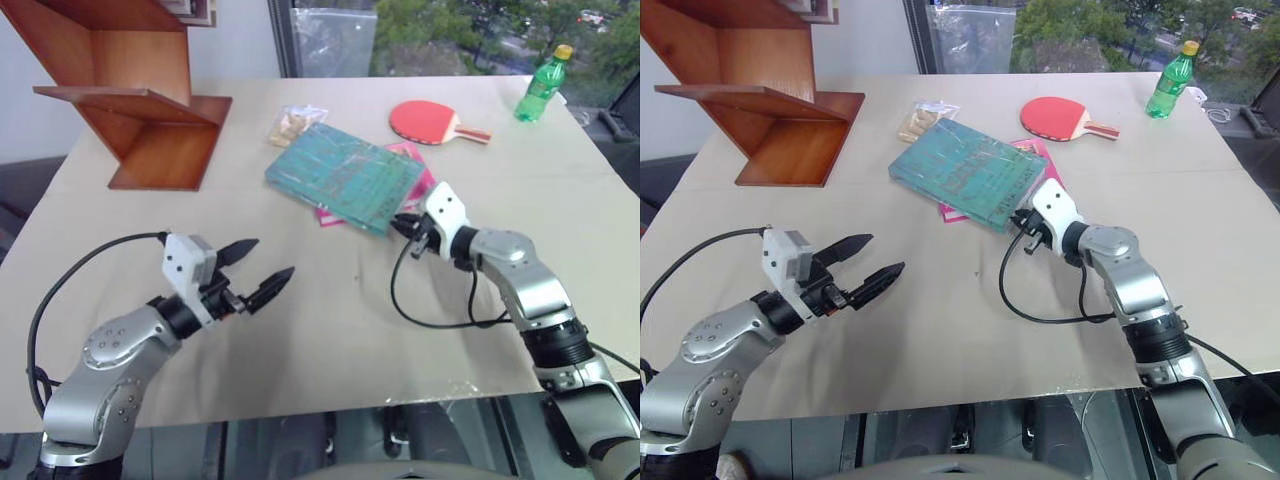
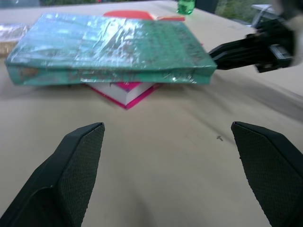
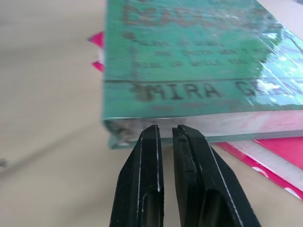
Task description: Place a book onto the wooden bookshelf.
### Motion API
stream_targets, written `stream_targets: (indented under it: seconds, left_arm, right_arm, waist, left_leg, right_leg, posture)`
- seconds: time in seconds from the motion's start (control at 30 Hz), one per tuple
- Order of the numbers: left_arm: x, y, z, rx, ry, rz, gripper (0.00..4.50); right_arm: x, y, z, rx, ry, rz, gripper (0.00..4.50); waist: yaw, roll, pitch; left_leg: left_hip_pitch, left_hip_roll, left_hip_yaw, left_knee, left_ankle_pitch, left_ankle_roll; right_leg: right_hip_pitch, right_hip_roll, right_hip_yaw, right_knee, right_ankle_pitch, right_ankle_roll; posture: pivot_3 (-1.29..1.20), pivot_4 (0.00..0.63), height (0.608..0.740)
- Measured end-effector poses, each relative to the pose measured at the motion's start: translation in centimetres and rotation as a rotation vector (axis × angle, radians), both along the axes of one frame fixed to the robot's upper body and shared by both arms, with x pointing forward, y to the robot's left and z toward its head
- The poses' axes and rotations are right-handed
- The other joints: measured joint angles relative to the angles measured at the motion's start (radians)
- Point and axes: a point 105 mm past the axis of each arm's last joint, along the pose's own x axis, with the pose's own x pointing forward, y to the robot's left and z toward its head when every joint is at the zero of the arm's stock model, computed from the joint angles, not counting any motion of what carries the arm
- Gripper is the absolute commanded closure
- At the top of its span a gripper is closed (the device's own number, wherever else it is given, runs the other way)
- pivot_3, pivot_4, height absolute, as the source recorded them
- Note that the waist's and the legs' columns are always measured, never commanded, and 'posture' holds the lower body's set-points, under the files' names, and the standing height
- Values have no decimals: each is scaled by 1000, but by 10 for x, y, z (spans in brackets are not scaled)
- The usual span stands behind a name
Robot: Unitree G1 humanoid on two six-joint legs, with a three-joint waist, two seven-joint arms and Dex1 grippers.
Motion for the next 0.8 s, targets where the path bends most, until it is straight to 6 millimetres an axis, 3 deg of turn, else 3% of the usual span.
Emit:
stream_targets:
  seconds: [0.07,0.17,0.27,0.37,0.57,0.8]
  left_arm:
    - [4,-2,0,-53,28,18,0]
    - [11,-3,-3,-144,93,56,0]
    - [20,-2,-9,-260,185,97,0]
    - [44,-2,-14,-426,292,162,0]
    - [98,-5,-19,-732,457,262,0]
    - [148,-19,-13,-953,562,258,0]
  right_arm:
    - [-11,-5,2,20,6,37,3776]
    - [-27,-19,8,32,5,83,2773]
    - [-46,-31,16,43,0,110,1357]
    - [-69,-32,33,70,-34,162,62]
    - [-104,-13,67,87,-143,279,62]
    - [-109,-3,79,92,-197,281,62]
  waist:
    - [5,0,0]
    - [10,0,0]
    - [12,-1,0]
    - [13,0,0]
    - [12,-3,0]
    - [16,-5,-1]
  left_leg:
    - [0,0,0,0,0,0]
    - [0,0,-1,0,0,0]
    - [0,0,-1,0,0,0]
    - [1,0,-2,1,0,0]
    - [4,-1,-1,1,0,0]
    - [3,-3,-1,1,0,0]
  right_leg:
    - [0,0,0,0,0,0]
    - [0,0,0,0,0,0]
    - [1,0,-1,0,0,0]
    - [1,0,-1,1,0,0]
    - [4,1,0,2,0,0]
    - [4,0,-1,1,0,1]
  posture:
    - [0,150,740]
    - [0,150,740]
    - [0,150,740]
    - [0,150,740]
    - [0,150,740]
    - [0,150,740]
